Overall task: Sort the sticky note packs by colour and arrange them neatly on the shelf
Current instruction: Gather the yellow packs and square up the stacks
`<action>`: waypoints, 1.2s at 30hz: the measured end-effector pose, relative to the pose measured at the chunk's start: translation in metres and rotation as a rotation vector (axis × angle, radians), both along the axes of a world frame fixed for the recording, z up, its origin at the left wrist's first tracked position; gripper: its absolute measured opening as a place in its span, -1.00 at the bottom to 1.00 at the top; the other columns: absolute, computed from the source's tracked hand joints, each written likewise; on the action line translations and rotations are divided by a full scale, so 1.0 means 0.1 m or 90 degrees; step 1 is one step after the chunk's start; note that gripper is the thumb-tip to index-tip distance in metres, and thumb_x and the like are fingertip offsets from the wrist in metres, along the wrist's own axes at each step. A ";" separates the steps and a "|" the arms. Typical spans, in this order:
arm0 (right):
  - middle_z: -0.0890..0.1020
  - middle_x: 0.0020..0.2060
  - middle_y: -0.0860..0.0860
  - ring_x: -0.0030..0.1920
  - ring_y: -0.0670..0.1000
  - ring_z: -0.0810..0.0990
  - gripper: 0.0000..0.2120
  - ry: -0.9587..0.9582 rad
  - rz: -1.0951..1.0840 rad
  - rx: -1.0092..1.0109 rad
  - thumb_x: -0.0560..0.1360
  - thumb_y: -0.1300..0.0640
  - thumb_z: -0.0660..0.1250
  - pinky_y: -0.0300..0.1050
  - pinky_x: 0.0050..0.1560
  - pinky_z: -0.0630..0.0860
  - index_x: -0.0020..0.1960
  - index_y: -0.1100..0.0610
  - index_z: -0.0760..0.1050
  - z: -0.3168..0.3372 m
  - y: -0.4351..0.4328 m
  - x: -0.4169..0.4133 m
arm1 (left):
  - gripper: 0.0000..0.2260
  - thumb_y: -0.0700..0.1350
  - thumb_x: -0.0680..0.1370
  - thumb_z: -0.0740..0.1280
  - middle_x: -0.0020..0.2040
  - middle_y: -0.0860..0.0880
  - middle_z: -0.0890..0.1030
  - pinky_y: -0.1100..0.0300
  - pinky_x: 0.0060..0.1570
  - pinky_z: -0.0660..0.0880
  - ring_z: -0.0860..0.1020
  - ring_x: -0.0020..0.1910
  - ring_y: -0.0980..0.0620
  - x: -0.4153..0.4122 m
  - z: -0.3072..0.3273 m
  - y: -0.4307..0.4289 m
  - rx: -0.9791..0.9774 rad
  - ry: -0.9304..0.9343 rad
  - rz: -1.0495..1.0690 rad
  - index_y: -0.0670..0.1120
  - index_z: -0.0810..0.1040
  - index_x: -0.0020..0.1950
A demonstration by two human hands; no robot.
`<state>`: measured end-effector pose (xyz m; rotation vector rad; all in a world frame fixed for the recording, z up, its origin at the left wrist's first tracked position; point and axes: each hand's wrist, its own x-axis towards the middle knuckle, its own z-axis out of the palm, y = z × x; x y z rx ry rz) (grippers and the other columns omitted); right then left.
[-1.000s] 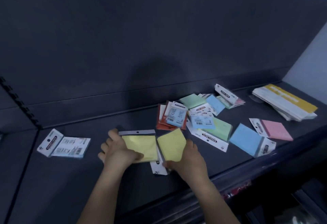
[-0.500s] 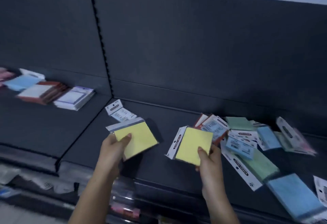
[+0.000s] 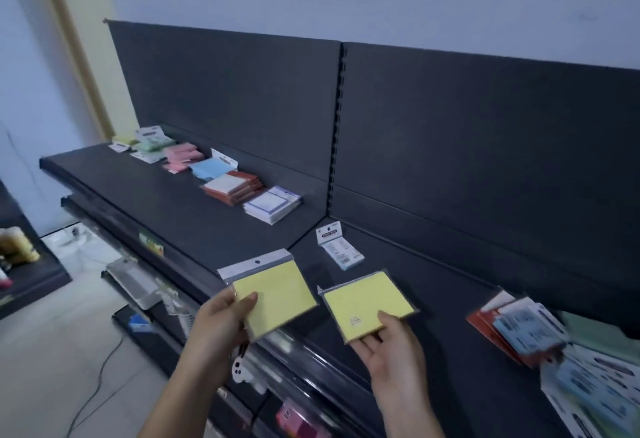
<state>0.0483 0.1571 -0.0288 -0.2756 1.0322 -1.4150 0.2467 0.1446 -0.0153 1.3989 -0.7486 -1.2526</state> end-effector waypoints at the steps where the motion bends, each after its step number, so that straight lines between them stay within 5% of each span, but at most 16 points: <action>1: 0.57 0.00 0.22 -0.01 0.15 0.58 -0.80 -0.015 -0.002 0.006 0.56 0.27 0.20 0.02 -0.12 0.53 0.18 0.22 0.41 0.01 -0.03 0.08 | -0.89 -0.23 0.58 0.23 -0.18 -0.09 0.65 0.10 -0.21 0.48 0.58 -0.24 -0.05 0.06 0.00 0.01 0.001 0.006 0.006 -0.15 0.55 -0.02; 6: 0.60 0.02 0.18 -0.06 0.08 0.56 -0.78 0.018 -0.014 0.005 0.56 0.25 0.21 -0.07 -0.11 0.47 0.19 0.22 0.44 0.00 -0.20 0.55 | -0.87 -0.21 0.58 0.23 -0.21 -0.06 0.67 0.03 -0.10 0.50 0.58 -0.20 -0.07 0.52 -0.03 -0.01 -0.009 0.037 0.048 -0.13 0.58 -0.04; 10: 0.57 -0.05 0.19 -0.13 0.09 0.54 -0.82 0.013 -0.012 -0.007 0.54 0.35 0.21 -0.08 -0.14 0.48 0.14 0.26 0.44 0.07 -0.32 1.03 | -0.87 -0.16 0.59 0.22 -0.22 -0.09 0.60 0.09 -0.27 0.45 0.54 -0.24 -0.06 1.01 -0.03 -0.07 0.009 0.078 0.104 -0.13 0.54 -0.09; 17: 0.62 -0.09 0.21 -0.09 0.15 0.61 -0.77 0.043 0.045 -0.056 0.47 0.46 0.25 -0.13 -0.25 0.63 0.08 0.25 0.48 0.16 -0.57 2.10 | -0.85 -0.17 0.61 0.19 -0.18 -0.07 0.62 0.13 -0.26 0.45 0.56 -0.19 -0.03 1.94 0.07 -0.26 -0.020 0.116 0.131 -0.10 0.55 -0.03; 21: 0.65 -0.11 0.18 -0.08 0.15 0.65 -0.84 0.028 0.051 -0.056 0.50 0.39 0.25 -0.12 -0.24 0.64 0.05 0.24 0.49 0.17 -0.70 2.66 | -0.83 -0.16 0.61 0.18 -0.28 0.00 0.63 0.20 -0.35 0.45 0.56 -0.26 0.01 2.42 0.10 -0.31 -0.048 0.103 0.142 -0.08 0.54 -0.08; 26: 0.60 -0.04 0.26 -0.01 0.23 0.60 -0.82 -0.021 0.040 -0.026 0.56 0.23 0.14 0.04 -0.05 0.55 0.04 0.26 0.48 0.19 -0.76 3.18 | -0.84 -0.16 0.60 0.19 -0.21 -0.03 0.66 0.10 -0.20 0.52 0.60 -0.19 -0.02 2.96 0.03 -0.36 -0.044 0.112 0.146 -0.09 0.57 -0.03; 36: 0.64 -0.03 0.26 0.02 0.19 0.63 -0.81 -0.004 0.112 -0.036 0.55 0.29 0.17 -0.01 -0.06 0.63 0.08 0.32 0.50 0.13 -1.29 3.83 | -0.82 -0.17 0.61 0.19 -0.18 -0.10 0.61 0.09 -0.21 0.45 0.54 -0.23 -0.03 3.67 -0.04 -0.77 -0.041 0.085 0.177 -0.11 0.58 -0.05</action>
